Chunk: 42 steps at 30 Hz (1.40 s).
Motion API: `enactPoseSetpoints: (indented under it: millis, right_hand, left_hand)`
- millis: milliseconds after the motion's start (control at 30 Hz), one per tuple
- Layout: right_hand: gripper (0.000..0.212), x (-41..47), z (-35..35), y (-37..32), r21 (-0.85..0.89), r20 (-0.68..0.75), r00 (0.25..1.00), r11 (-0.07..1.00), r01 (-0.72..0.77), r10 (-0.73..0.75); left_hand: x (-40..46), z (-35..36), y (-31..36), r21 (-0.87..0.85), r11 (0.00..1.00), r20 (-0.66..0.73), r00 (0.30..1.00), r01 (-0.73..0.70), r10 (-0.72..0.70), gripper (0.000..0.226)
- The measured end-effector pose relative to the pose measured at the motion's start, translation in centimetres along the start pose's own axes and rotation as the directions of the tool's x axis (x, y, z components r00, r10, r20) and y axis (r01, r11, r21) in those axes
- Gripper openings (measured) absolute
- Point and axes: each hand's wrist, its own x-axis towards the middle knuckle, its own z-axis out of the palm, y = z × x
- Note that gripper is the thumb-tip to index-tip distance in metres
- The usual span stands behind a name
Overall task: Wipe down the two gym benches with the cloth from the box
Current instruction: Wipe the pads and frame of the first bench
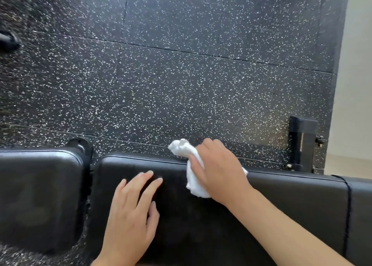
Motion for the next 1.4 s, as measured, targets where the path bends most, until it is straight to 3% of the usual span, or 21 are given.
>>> enactPoseSetpoints:
  millis: [33,100,200,333,433,600,733,833,967,1033,1167,1400]
  right_hand:
    - [0.029,-0.8,-0.2,1.2,0.028,0.03,0.997,0.997,-0.067,0.066]
    - [0.023,-2.4,-0.8,3.5,0.047,-0.059,0.975,0.977,-0.209,0.212]
    - [0.034,-3.5,-0.6,4.0,0.015,-0.097,0.935,0.94,-0.34,0.34]
    - [0.031,0.0,1.4,-2.6,0.017,-0.247,0.929,0.959,-0.282,0.277]
    - [0.031,4.9,3.5,-10.0,0.049,-0.282,0.936,0.977,-0.208,0.213]
    - [0.028,11.2,5.3,-18.6,0.079,-0.261,0.957,0.991,-0.111,0.128]
    - [0.027,10.7,4.5,-17.2,0.109,-0.21,0.976,0.993,-0.032,0.055]
    - [0.021,7.4,3.0,-12.1,-0.015,-0.251,0.968,1.0,-0.005,0.002]
    - [0.039,1.5,1.4,-3.8,-0.001,-0.156,0.958,0.97,-0.244,0.24]
    - [0.04,0.3,1.4,-2.6,-0.015,-0.179,0.944,0.959,-0.283,0.275]
    - [0.033,2.7,2.3,-6.2,-0.004,-0.243,0.939,0.968,-0.252,0.244]
    - [0.03,10.2,4.4,-17.4,-0.005,-0.24,0.97,1.0,0.028,-0.028]
  left_hand:
    - [-0.1,-0.5,-1.0,-0.001,1.0,-0.007,1.0,0.023,-0.023,0.051]
    - [-0.5,-1.2,-2.7,-0.012,0.996,-0.032,0.996,0.083,-0.083,0.05]
    - [-1.2,-1.6,-4.4,-0.04,0.986,-0.079,0.983,0.163,-0.165,0.049]
    - [-2.0,-1.6,-5.3,-0.108,0.981,-0.107,0.979,0.159,-0.171,0.049]
    - [-2.3,-2.0,-6.2,-0.16,0.97,-0.113,0.973,0.184,-0.203,0.05]
    - [-2.9,-3.9,-7.9,-0.271,0.88,0.015,0.916,0.389,-0.401,0.068]
    - [-2.9,-4.8,-8.1,-0.273,0.87,0.05,0.909,0.412,-0.414,0.068]
    - [-2.7,-4.8,-7.4,-0.302,0.853,0.029,0.898,0.427,-0.439,0.063]
    - [-2.9,-4.1,-6.5,-0.328,0.827,0.0,0.875,0.457,-0.484,0.053]
    - [-3.2,-3.6,-6.3,-0.335,0.819,-0.012,0.867,0.467,-0.499,0.052]
    - [-3.4,-3.6,-6.6,-0.358,0.812,0.001,0.87,0.462,-0.494,0.058]
    - [-5.7,-4.2,-7.8,-0.313,0.853,0.051,0.904,0.418,-0.424,0.059]
